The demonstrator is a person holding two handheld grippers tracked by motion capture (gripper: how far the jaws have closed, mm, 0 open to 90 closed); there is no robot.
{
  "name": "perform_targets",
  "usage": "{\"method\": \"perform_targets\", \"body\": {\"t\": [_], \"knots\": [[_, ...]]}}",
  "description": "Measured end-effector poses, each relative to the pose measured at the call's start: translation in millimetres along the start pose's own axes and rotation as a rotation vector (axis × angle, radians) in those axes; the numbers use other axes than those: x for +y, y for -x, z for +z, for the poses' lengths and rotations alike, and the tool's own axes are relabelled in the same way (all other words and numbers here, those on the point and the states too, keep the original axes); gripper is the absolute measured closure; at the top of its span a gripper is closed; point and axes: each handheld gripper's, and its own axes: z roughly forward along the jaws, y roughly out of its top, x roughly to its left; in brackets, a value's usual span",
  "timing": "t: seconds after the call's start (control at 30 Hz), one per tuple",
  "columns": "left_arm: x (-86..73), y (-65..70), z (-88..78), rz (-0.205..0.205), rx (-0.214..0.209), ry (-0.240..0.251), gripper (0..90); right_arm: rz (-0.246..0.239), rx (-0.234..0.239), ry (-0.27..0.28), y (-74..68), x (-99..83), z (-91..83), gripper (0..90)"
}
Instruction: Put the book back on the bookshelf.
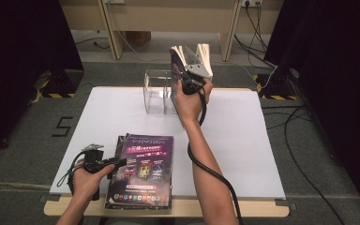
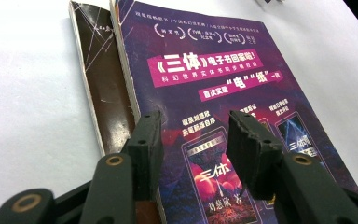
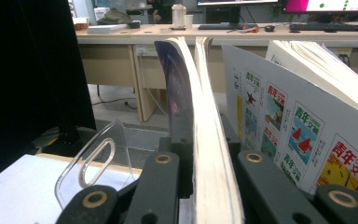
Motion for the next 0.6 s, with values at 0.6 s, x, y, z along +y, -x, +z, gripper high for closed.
{"method": "perform_targets", "body": {"t": [0.6], "knots": [[-0.5,2.3,0.9,0.007,-0.003,-0.003,54.7,-0.024,-0.016,-0.015,-0.4,-1.5,-1.8,79.2]]}}
